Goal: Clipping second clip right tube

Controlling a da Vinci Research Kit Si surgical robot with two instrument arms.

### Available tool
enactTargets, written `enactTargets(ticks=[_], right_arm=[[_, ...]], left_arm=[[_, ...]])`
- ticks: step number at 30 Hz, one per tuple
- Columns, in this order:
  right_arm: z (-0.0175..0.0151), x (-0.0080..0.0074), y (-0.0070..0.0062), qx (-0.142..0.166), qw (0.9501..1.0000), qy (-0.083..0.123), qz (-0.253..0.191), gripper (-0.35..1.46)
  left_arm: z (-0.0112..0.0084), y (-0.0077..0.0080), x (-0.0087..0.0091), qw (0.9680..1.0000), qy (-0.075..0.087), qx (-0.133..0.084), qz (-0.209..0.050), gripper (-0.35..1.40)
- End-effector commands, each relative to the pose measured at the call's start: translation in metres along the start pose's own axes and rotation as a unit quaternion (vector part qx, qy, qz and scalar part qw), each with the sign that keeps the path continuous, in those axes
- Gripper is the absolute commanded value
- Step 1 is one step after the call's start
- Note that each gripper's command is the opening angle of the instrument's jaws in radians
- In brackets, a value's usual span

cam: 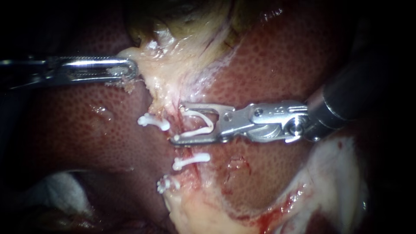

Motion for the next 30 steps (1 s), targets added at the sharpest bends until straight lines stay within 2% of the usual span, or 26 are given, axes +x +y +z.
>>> enactTargets(ticks=[1, 5, 11, 16, 21, 30], right_arm=[[0.0000, -0.0003, 0.0000, 0.001, 1.0000, -0.002, 0.002, 0.50], [-0.0004, -0.0012, -0.0001, 0.012, 0.9998, -0.011, 0.012, 0.50], [-0.0002, -0.0020, -0.0002, 0.030, 0.9990, -0.010, 0.032, 0.49], [0.0008, -0.0033, -0.0007, 0.048, 0.9974, -0.016, 0.050, 0.49], [0.0022, -0.0043, -0.0007, 0.063, 0.9959, -0.019, 0.062, 0.49], [0.0029, -0.0042, -0.0004, 0.080, 0.9931, -0.010, 0.085, 0.49]], left_arm=[[0.0000, 0.0000, 0.0000, 1.0000, 0.000, 0.000, 0.000, -0.35], [0.0000, 0.0001, 0.0000, 1.0000, 0.000, 0.001, 0.000, -0.35], [-0.0001, 0.0004, 0.0001, 1.0000, 0.000, -0.001, 0.000, -0.35], [0.0000, 0.0005, 0.0001, 1.0000, 0.000, 0.000, 0.000, -0.35], [0.0000, 0.0005, 0.0001, 1.0000, -0.001, -0.002, 0.000, -0.35], [0.0002, 0.0006, 0.0001, 1.0000, -0.001, -0.002, 0.000, -0.35]])
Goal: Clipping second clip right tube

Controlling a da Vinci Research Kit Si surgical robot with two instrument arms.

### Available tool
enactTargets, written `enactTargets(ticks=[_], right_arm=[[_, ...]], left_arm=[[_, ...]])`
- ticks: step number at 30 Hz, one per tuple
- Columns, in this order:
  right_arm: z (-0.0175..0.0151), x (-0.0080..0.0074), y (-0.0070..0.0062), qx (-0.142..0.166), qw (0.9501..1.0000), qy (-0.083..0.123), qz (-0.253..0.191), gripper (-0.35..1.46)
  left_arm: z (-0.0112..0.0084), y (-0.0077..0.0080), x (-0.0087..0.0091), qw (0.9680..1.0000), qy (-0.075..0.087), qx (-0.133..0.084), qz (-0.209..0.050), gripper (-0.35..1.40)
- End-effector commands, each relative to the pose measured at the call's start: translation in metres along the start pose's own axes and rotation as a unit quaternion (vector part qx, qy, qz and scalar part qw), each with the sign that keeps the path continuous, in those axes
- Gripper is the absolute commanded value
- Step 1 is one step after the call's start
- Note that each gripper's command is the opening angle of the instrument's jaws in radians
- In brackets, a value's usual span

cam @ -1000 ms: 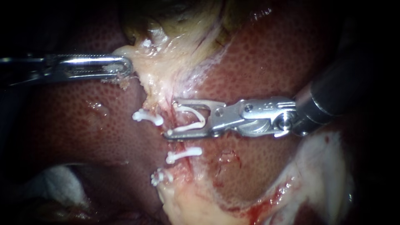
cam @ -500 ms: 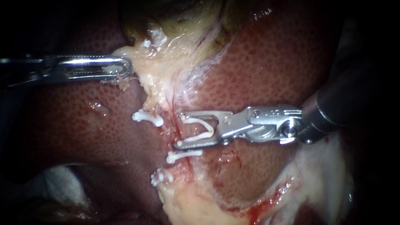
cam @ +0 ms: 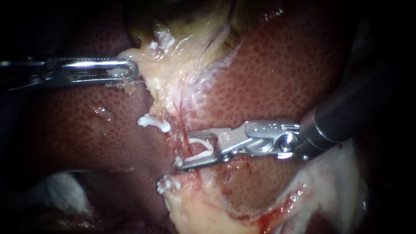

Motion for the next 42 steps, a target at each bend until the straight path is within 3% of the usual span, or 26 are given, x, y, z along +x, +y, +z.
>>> enactTargets(ticks=[1, 12, 25, 33, 42], right_arm=[[0.0001, 0.0000, 0.0000, 0.003, 1.0000, 0.003, 0.003, 0.49], [0.0004, -0.0003, -0.0003, 0.051, 0.9981, 0.019, 0.030, 0.49], [0.0018, -0.0002, -0.0010, 0.068, 0.9968, 0.015, 0.039, 0.48], [0.0026, -0.0008, -0.0018, 0.097, 0.9944, 0.005, 0.044, 0.44], [0.0023, -0.0010, -0.0016, 0.098, 0.9934, 0.003, 0.061, 0.35]], left_arm=[[0.0001, 0.0000, -0.0001, 1.0000, 0.000, 0.000, 0.000, -0.35], [0.0001, 0.0000, -0.0001, 1.0000, 0.000, 0.000, 0.000, -0.35], [0.0002, 0.0000, -0.0001, 1.0000, 0.000, 0.000, 0.000, -0.35], [0.0002, 0.0000, -0.0002, 1.0000, 0.000, 0.000, 0.000, -0.35], [0.0002, 0.0000, -0.0002, 1.0000, 0.000, 0.000, 0.000, -0.35]])
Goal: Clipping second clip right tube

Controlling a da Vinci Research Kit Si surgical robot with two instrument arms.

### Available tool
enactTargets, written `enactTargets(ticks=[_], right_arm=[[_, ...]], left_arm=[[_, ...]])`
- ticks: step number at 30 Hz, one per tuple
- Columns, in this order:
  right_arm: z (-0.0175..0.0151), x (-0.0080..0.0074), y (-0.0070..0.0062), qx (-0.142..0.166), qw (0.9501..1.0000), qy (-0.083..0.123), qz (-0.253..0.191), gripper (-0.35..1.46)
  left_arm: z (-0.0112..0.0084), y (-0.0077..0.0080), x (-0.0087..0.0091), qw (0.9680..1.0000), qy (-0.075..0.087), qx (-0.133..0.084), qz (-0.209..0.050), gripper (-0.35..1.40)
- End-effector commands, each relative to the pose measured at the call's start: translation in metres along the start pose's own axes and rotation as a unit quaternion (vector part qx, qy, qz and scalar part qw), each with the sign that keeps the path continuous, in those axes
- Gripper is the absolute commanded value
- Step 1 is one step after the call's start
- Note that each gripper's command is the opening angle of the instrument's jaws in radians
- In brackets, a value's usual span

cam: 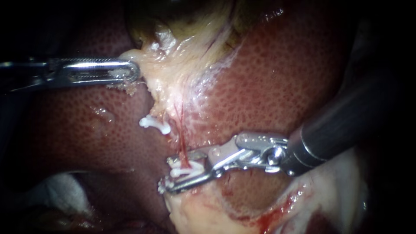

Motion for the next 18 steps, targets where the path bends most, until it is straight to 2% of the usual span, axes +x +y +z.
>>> enactTargets(ticks=[1, 2, 3, 6, 11, 18], right_arm=[[0.0000, 0.0001, 0.0000, 0.001, 1.0000, 0.000, 0.005, 0.30], [-0.0001, 0.0001, 0.0000, -0.002, 0.9999, 0.001, 0.014, 0.24], [-0.0002, 0.0000, 0.0000, -0.005, 0.9995, 0.003, 0.032, 0.05], [-0.0007, -0.0002, -0.0001, -0.004, 0.9979, 0.003, 0.064, -0.35], [-0.0010, -0.0004, 0.0004, -0.006, 0.9956, 0.004, 0.093, -0.35], [-0.0014, -0.0006, 0.0006, -0.005, 0.9957, 0.004, 0.093, -0.35]], left_arm=[[0.0000, 0.0000, 0.0000, 1.0000, 0.000, 0.000, 0.000, -0.35], [0.0000, 0.0000, 0.0000, 1.0000, 0.000, 0.000, 0.000, -0.35], [0.0000, 0.0000, 0.0000, 1.0000, 0.000, 0.000, 0.000, -0.35], [-0.0001, 0.0000, 0.0000, 1.0000, 0.000, 0.000, 0.000, -0.35], [0.0000, 0.0000, 0.0000, 1.0000, 0.000, 0.000, 0.000, -0.35], [0.0000, 0.0000, 0.0000, 1.0000, 0.000, 0.000, 0.000, -0.35]])
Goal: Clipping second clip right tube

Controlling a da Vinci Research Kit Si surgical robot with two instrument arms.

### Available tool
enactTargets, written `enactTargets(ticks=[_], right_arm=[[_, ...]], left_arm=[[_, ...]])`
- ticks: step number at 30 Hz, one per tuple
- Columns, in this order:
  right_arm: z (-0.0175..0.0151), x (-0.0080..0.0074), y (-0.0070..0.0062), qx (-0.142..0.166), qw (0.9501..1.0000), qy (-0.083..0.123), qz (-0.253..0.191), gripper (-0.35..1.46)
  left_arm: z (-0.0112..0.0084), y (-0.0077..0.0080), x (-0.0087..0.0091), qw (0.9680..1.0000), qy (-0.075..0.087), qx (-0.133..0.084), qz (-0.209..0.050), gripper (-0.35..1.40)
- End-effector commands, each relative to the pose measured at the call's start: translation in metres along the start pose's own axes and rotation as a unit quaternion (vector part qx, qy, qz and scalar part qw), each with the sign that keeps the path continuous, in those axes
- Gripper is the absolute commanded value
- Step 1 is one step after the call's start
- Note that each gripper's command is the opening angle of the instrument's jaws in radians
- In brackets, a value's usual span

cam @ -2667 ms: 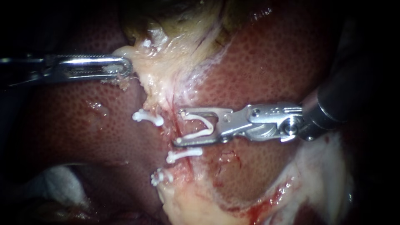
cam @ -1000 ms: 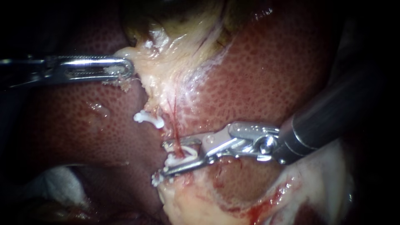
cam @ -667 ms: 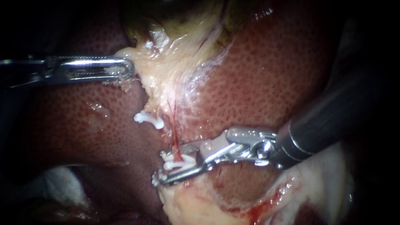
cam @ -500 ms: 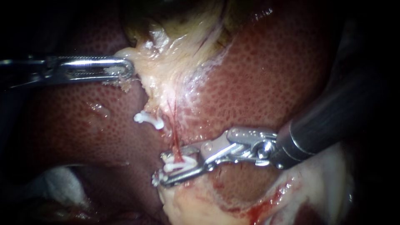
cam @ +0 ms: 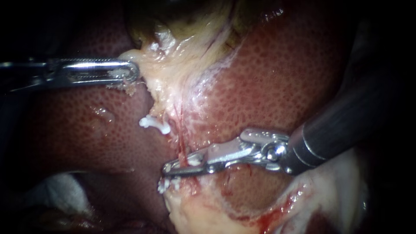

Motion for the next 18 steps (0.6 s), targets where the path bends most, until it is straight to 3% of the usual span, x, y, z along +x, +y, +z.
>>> enactTargets(ticks=[1, 18], right_arm=[[0.0000, 0.0000, 0.0000, 0.001, 1.0000, 0.000, -0.001, -0.35], [-0.0001, -0.0001, 0.0000, 0.002, 1.0000, 0.001, -0.001, -0.35]], left_arm=[[0.0000, 0.0000, 0.0000, 1.0000, 0.000, 0.000, 0.000, -0.35], [0.0000, 0.0000, 0.0000, 1.0000, 0.000, 0.000, 0.000, -0.35]])
